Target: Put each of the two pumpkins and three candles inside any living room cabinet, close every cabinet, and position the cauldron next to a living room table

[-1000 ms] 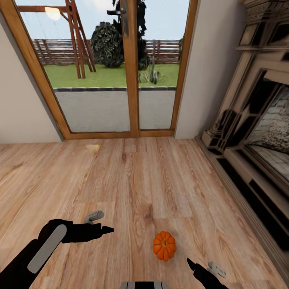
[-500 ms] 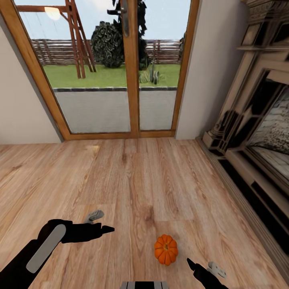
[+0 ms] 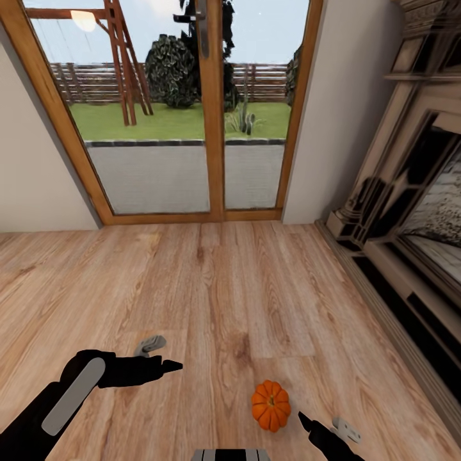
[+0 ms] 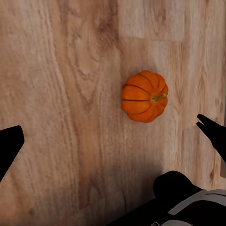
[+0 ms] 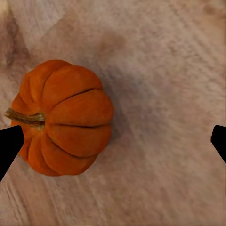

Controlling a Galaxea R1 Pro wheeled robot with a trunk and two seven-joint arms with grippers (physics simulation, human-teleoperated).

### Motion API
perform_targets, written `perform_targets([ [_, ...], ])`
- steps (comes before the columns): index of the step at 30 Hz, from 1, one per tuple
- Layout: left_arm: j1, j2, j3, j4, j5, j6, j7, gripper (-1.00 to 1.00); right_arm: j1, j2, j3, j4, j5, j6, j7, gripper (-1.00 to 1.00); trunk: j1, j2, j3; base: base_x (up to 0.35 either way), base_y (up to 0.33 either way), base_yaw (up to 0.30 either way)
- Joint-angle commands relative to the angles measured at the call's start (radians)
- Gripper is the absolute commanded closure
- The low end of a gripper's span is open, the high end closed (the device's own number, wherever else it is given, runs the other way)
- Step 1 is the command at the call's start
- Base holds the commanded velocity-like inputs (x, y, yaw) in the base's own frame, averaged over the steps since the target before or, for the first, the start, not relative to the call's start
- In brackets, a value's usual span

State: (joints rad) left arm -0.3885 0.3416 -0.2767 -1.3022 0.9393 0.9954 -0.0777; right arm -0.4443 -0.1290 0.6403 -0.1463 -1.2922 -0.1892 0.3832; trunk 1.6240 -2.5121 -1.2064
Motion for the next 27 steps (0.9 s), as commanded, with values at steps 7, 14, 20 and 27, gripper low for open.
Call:
perform_targets([
  [7,-0.001,0.001,-0.001,0.000,-0.008,0.001,-0.008,-1.00,-0.001,0.000,0.009,0.001,-0.010,-0.004,0.003,-1.00,0.000,0.000,-0.001,0.064,0.066,0.000],
  [14,-0.001,-0.001,-0.001,0.000,-0.008,0.001,-0.008,-1.00,-0.001,-0.001,0.008,0.000,-0.011,-0.003,0.006,-1.00,0.000,0.000,-0.001,0.106,0.051,0.000],
  [20,-0.001,0.000,-0.001,0.000,-0.008,0.001,-0.008,-1.00,-0.001,-0.001,0.007,-0.003,-0.023,0.005,0.040,-1.00,0.000,0.000,-0.001,0.028,0.011,0.000],
  [27,-0.001,-0.001,-0.001,0.000,-0.008,0.001,-0.008,-1.00,-0.001,-0.008,0.009,-0.003,-0.094,0.032,0.105,-1.00,0.000,0.000,-0.001,0.001,0.001,0.000],
])
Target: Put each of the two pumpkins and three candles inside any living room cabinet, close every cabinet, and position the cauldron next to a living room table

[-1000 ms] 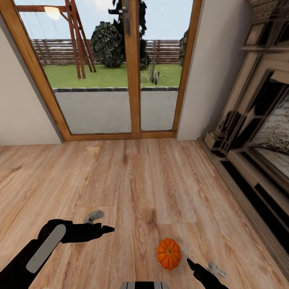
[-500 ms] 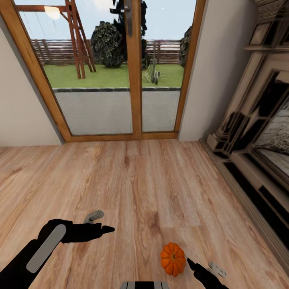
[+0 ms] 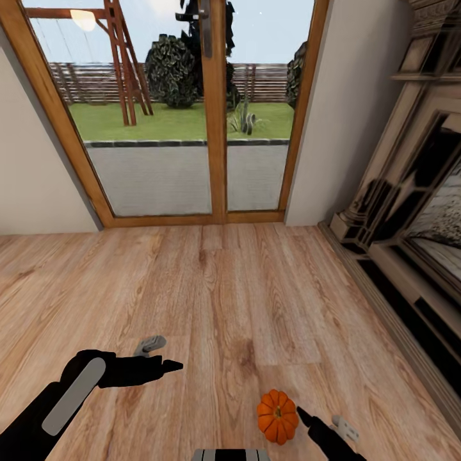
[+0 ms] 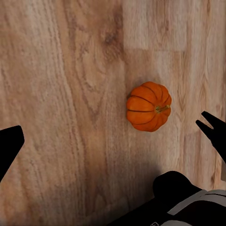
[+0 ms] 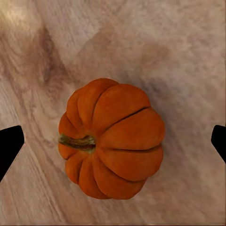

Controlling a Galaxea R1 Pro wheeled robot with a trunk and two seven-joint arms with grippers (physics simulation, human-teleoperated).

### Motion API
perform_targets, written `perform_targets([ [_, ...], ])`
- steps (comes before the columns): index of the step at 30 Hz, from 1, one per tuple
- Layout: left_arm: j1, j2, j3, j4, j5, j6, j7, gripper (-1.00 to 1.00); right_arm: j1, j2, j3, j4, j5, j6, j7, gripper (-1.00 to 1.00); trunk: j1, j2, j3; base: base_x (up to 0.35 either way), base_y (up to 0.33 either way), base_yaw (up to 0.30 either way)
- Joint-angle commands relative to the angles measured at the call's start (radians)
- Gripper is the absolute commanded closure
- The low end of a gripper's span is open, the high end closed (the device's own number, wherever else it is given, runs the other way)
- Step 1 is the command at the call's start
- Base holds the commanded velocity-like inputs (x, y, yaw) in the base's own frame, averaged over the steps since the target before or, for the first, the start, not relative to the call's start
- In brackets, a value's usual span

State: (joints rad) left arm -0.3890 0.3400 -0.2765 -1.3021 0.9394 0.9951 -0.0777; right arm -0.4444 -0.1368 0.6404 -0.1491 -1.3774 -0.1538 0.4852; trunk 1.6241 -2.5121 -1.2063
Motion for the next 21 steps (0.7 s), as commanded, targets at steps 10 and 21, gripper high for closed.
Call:
perform_targets([
  [10,-0.001,0.001,-0.001,0.000,-0.008,0.002,-0.008,-1.00,0.000,-0.003,-0.016,0.002,-0.082,0.057,0.037,-1.00,0.000,0.000,-0.001,0.000,0.000,0.000],
  [21,-0.001,0.002,0.000,0.000,-0.008,0.002,-0.008,-1.00,0.000,-0.002,-0.018,0.002,-0.155,0.106,0.039,-1.00,0.000,0.000,-0.001,0.000,0.000,0.000],
])
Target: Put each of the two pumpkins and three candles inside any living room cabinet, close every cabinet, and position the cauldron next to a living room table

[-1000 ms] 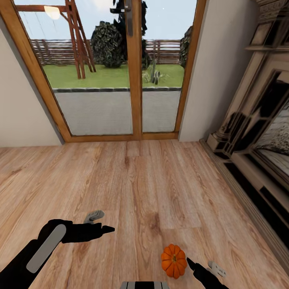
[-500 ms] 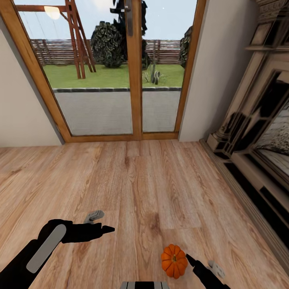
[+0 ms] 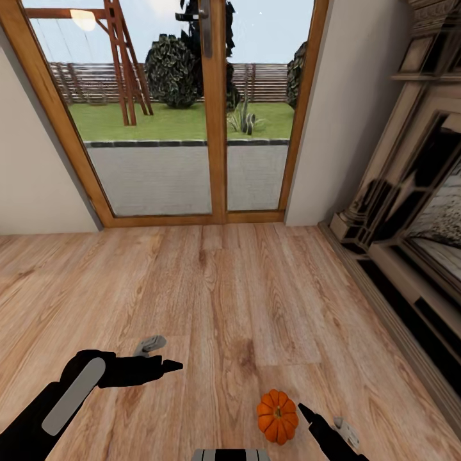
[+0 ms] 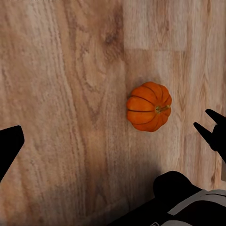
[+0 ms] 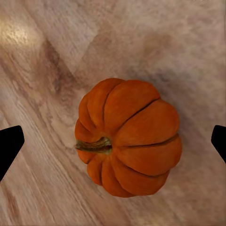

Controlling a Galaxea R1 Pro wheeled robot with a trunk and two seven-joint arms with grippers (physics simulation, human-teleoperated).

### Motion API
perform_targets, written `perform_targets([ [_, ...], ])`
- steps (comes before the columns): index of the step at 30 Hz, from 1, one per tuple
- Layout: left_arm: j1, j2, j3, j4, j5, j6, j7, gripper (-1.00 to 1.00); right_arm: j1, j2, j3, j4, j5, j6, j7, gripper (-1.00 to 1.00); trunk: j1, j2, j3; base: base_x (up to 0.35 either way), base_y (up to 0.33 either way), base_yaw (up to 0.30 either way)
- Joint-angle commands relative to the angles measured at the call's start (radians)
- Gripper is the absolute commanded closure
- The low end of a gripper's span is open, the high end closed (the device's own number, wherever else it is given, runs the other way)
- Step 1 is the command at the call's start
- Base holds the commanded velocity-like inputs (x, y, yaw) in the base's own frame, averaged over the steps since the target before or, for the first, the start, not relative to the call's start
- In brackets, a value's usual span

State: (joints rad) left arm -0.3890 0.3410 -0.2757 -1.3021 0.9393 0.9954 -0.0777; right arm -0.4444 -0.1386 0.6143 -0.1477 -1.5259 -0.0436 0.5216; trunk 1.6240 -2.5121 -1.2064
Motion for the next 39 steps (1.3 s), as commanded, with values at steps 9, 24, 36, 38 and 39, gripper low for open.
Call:
perform_targets([
  [9,-0.001,0.000,-0.001,0.000,-0.008,0.002,-0.008,-1.00,0.000,0.003,0.010,-0.001,-0.005,-0.005,-0.002,-1.00,0.000,0.000,-0.001,0.000,0.000,0.000],
  [24,-0.001,0.000,0.000,0.000,-0.007,0.002,-0.008,-1.00,0.000,0.003,0.008,0.002,-0.008,0.035,-0.020,-1.00,0.000,0.000,-0.001,0.000,0.000,0.000],
  [36,-0.001,0.001,0.001,-0.002,0.004,0.002,-0.008,-1.00,0.000,0.000,0.011,0.001,-0.003,0.039,-0.015,-1.00,0.004,-0.002,-0.036,0.000,0.000,0.000],
  [38,-0.001,0.001,0.001,-0.002,0.004,0.002,-0.008,-1.00,0.000,0.001,0.012,0.000,-0.002,0.039,-0.014,-1.00,0.005,-0.003,-0.043,0.000,0.000,0.000],
  [39,0.000,0.000,0.001,-0.002,0.004,0.002,-0.008,-1.00,0.000,0.001,0.013,0.000,-0.001,0.039,-0.014,-1.00,0.005,-0.003,-0.047,0.000,0.000,0.000],
])
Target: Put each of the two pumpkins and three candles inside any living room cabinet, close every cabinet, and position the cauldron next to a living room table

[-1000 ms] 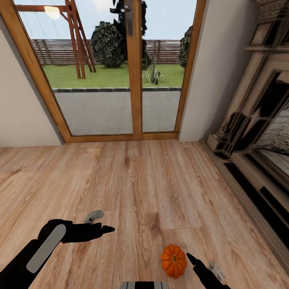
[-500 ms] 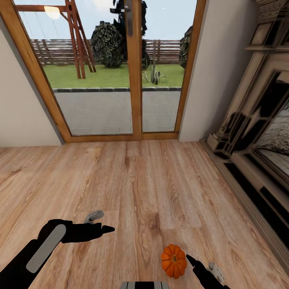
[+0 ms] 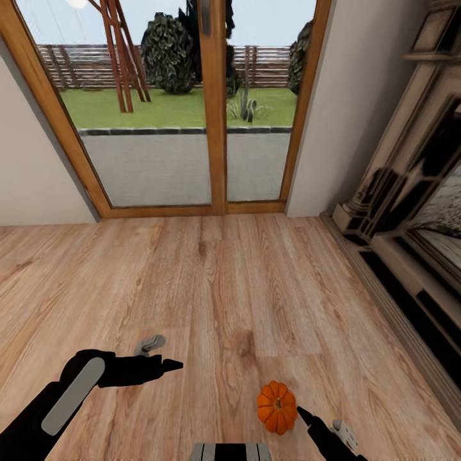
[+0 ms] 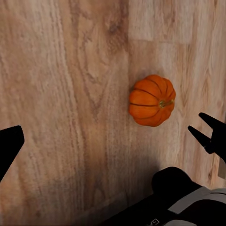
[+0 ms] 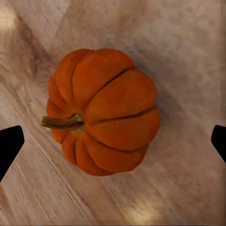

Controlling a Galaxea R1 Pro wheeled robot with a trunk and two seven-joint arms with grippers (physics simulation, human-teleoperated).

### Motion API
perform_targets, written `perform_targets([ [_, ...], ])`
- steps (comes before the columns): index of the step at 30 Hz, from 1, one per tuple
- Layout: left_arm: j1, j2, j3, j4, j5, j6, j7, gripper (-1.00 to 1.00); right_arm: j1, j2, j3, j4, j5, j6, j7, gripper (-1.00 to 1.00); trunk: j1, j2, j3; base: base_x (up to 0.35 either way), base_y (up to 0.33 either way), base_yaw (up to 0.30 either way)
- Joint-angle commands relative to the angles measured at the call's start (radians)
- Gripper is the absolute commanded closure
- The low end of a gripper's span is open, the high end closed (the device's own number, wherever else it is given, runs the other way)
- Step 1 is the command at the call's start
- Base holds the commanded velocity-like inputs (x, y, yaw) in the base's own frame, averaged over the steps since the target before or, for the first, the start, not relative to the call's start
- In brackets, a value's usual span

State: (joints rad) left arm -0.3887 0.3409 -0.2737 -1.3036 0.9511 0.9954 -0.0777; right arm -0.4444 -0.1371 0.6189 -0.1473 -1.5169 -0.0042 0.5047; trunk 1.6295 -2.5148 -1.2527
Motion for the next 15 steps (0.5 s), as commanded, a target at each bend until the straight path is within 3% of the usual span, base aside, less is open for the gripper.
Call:
perform_targets([
  [1,-0.001,0.001,-0.001,0.000,-0.008,0.002,-0.008,-1.00,-0.001,0.000,0.009,0.000,-0.010,0.000,0.003,-1.00,0.000,-0.001,-0.005,0.000,0.000,0.000],
  [12,-0.001,0.001,-0.001,0.000,-0.008,0.002,-0.008,-1.00,-0.001,0.001,0.015,-0.011,-0.006,-0.003,0.022,-1.00,0.005,-0.003,-0.047,0.000,0.000,0.000],
  [15,0.000,0.001,-0.001,0.000,-0.008,0.002,-0.008,-1.00,-0.001,0.002,0.016,-0.012,-0.006,-0.005,0.067,-1.00,0.007,-0.004,-0.059,0.000,0.000,0.000],
])
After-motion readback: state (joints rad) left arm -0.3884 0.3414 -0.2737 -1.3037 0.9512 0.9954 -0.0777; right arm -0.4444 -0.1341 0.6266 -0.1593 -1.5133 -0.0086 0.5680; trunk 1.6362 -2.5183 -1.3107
